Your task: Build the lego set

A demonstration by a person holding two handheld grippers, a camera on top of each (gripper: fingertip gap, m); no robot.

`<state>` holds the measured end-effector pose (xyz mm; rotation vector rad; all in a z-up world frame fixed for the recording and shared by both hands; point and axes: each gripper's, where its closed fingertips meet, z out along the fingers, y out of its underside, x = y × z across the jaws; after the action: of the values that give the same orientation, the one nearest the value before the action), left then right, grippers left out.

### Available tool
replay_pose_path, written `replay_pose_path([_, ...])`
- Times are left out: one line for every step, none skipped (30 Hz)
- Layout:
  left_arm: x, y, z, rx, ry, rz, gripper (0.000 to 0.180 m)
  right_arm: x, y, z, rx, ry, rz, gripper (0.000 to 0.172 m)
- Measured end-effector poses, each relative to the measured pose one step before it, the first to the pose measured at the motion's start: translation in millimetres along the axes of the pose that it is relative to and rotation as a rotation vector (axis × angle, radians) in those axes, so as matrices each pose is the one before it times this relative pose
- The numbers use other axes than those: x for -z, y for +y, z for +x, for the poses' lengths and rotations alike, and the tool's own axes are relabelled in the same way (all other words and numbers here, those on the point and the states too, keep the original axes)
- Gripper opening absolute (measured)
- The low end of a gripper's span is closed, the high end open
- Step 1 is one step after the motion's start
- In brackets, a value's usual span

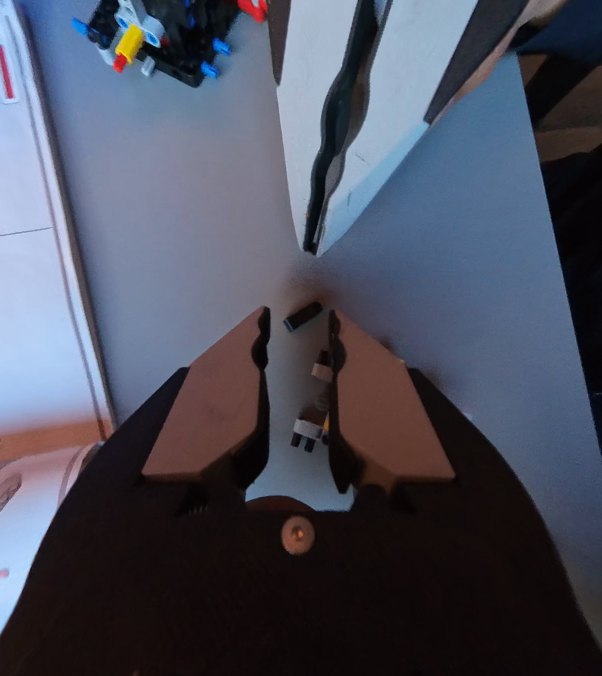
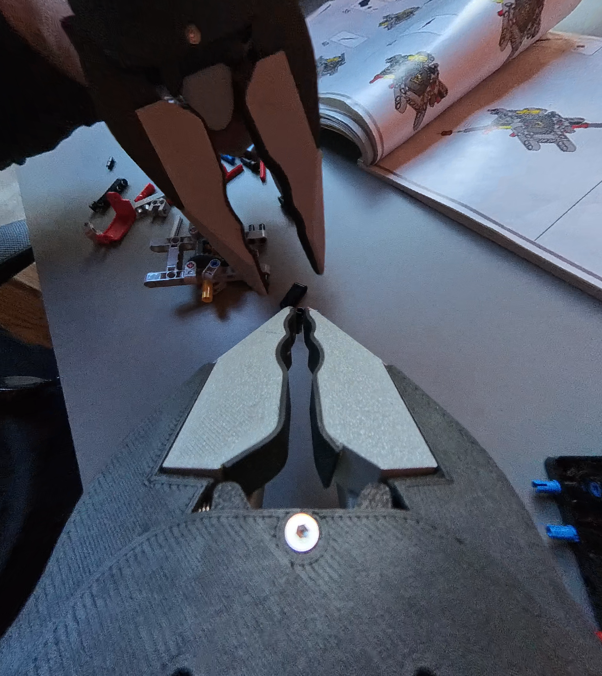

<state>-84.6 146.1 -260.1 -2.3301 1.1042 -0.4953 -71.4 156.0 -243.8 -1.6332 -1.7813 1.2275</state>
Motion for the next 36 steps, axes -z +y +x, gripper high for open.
replay_pose_path([-3.79, 2.15, 0.1, -0.0012, 0.0179, -0.0328, 0.026, 0.11, -0.29, -1.53, 0.0004, -0.0061, 0.0009, 0.001])
replay_pose_path([-3.68, 4.02, -2.14, -0.0086, 0.0011, -0.0374, 0.021, 0.75, -0.8, -1.57, 0.0018, -0.0057, 0.0034, 0.0])
replay_pose_path([-2.78, 3.48, -2.24, -0.0174, -0.0021, -0.028, 0.017, 1.25, -1.27, -1.81, 0.0029, -0.0061, 0.0072, 0.0])
replay_pose_path([0.07, -2.01, -1.26, -0.0211, -0.0003, 0.0083, 0.006, 1.76, -1.3, -2.23, 0.0036, -0.0087, 0.0084, 0.0])
replay_pose_path([-0.19, 1.67, 0.86, -0.019, 0.0138, -0.0177, 0.006, 1.86, -0.67, -1.91, 0.0031, -0.007, 0.0069, 0.001])
replay_pose_path([0.03, 0.35, -0.98, -0.0171, -0.0022, -0.0121, 0.006, 1.78, 0.09, -0.12, 0.0014, 0.0019, 0.0038, 0.001])
replay_pose_path([0.03, -0.84, -4.91, -0.0236, -0.0357, -0.0068, 0.006, 1.71, 0.72, 1.47, 0.0008, 0.009, 0.0021, 0.001])
replay_pose_path([-0.1, -2.34, -5.66, -0.0394, -0.0532, 0.0032, 0.006, 1.5, 0.83, 2.25, 0.0004, 0.011, 0.0031, 0.001])
replay_pose_path([-0.48, -3.01, -2.77, -0.0491, -0.0458, 0.0101, 0.006, 1.23, 0.97, 3.17, -0.0024, 0.0144, 0.003, 0.001])
replay_pose_path([-0.79, -0.26, -2.73, -0.0495, -0.0536, -0.0068, 0.006, 0.66, 0.98, 4.11, -0.0059, 0.0182, 0.0015, 0.001])
replay_pose_path([-0.88, 3.38, -3.8, -0.054, -0.0655, -0.0361, 0.006, 0.07, 0.41, 3.7, -0.0091, 0.0145, 0.003, 0.001])
replay_pose_path([0.4, -0.04, -1.39, -0.0581, -0.0541, -0.0146, 0.006, -0.39, -0.75, 3.35, -0.0099, 0.0139, 0.0054, 0.0])
replay_pose_path([0.52, -0.18, 0.42, -0.0566, -0.0383, -0.0105, 0.006, -0.9, -1.93, 3.67, -0.0068, 0.0168, 0.0067, 0.001])
replay_pose_path([0.45, -0.15, 0.45, -0.0422, -0.0304, -0.0126, 0.006, -1.52, -2.3, 3.15, -0.0041, 0.0172, 0.0042, 0.001])
replay_pose_path([0.14, -0.02, -0.04, -0.018, -0.0239, -0.0105, 0.006, -2.34, -2.18, 1.15, -0.0049, 0.0057, -0.003, 0.001])
replay_pose_path([0.23, 0.23, -0.06, 0.0005, -0.0107, -0.0096, 0.006, -3.23, -1.85, -1.47, -0.0043, -0.0082, -0.0076, 0.001])
replay_pose_path([0.61, 0.91, 0.39, 0.0088, 0.0007, -0.0126, 0.006, -3.59, -1.79, -1.56, 0.0005, -0.0054, -0.0071, 0.001])
replay_pose_path([0.76, 0.97, 0.24, 0.0131, 0.0013, -0.0074, 0.007, -3.73, -0.78, 0.06, 0.0056, 0.008, -0.0095, 0.001])
replay_pose_path([1.2, 0.86, 0.2, 0.0109, -0.0003, -0.0042, 0.009, -3.88, 0.53, 0.53, 0.0096, 0.0117, -0.0141, 0.001])
replay_pose_path([1.59, 0.68, 1.09, 0.0036, 0.0028, -0.0008, 0.012, -3.46, 0.63, 0.55, 0.0086, 0.011, -0.0104, 0.001])
replay_pose_path([1.58, 0.45, 1.97, -0.0016, 0.0032, 0.0019, 0.013, -2.76, 0.02, 0.55, 0.0018, 0.0097, -0.0027, 0.001])
replay_pose_path([1.38, 0.31, 1.85, -0.0009, 0.0002, 0.0037, 0.014, -2.19, -0.18, -1.11, -0.0029, -0.0031, -0.0005, 0.001])
replay_pose_path([1.0, 0.03, 0.47, 0.0078, -0.007, 0.0047, 0.016, -1.82, 0.06, -2.19, -0.0046, -0.0104, -0.0006, 0.001])
replay_pose_path([0.72, -0.08, 1.45, 0.0128, 0.0028, 0.0043, 0.017, -1.38, 0.14, -0.52, -0.0029, -0.0017, -0.0005, 0.001])
replay_pose_path([0.77, -0.34, 2.35, 0.0118, 0.0124, 0.0078, 0.016, -1.0, 0.84, 0.75, -0.0017, 0.0061, -0.007, 0.001])
replay_pose_path([1.0, -0.5, 2.11, 0.0072, 0.0138, 0.0096, 0.017, -0.44, 0.01, 0.69, 0.0003, 0.0048, -0.0033, 0.001])
replay_pose_path([0.83, -0.25, 1.87, 0.0043, 0.0126, 0.0085, 0.017, 0.21, -1.83, 1.43, 0.0022, 0.0094, 0.0094, 0.001])
replay_pose_path([0.82, 0.12, 1.96, 0.0026, 0.0134, 0.0063, 0.017, 0.7, -3.4, 2.14, 0.0035, 0.0119, 0.0168, 0.001])
replay_pose_path([0.75, -0.05, 0.77, 0.0022, 0.0067, 0.006, 0.018, 0.12, -3.21, 2.45, 0.0034, 0.0073, 0.0111, 0.001])
replay_pose_path([0.75, 0.79, -0.62, 0.0047, 0.0007, 0.0014, 0.018, -1.0, -1.2, 4.08, 0.0016, 0.0098, -0.0064, 0.0])
replay_pose_path([0.52, 1.81, -1.87, 0.0146, -0.0007, -0.0056, 0.02, -1.44, 0.92, 4.68, -0.0042, 0.0087, -0.0233, 0.001])
replay_pose_path([0.11, 2.27, -2.38, 0.0279, 0.0027, -0.0091, 0.023, -1.1, 1.55, 0.98, -0.0105, -0.0131, -0.0261, 0.001])
replay_pose_path([-0.36, 1.6, -2.98, 0.0335, 0.004, -0.0074, 0.027, -0.56, 1.28, -3.62, -0.0126, -0.0366, -0.0197, 0.001])
replay_pose_path([-0.68, 0.63, -3.92, 0.0297, 0.0003, -0.0009, 0.028, 0.14, -0.02, -3.27, -0.0086, -0.0263, -0.0011, 0.001])
replay_pose_path([-1.1, -0.56, -4.38, 0.0221, -0.0032, 0.0062, 0.027, 0.38, -0.54, -0.66, 0.0012, -0.0034, 0.0115, 0.001])
replay_pose_path([-1.63, -1.44, -4.2, 0.0129, -0.0039, 0.0097, 0.026, 0.02, 0.64, 0.77, 0.006, 0.0063, 0.006, 0.001])
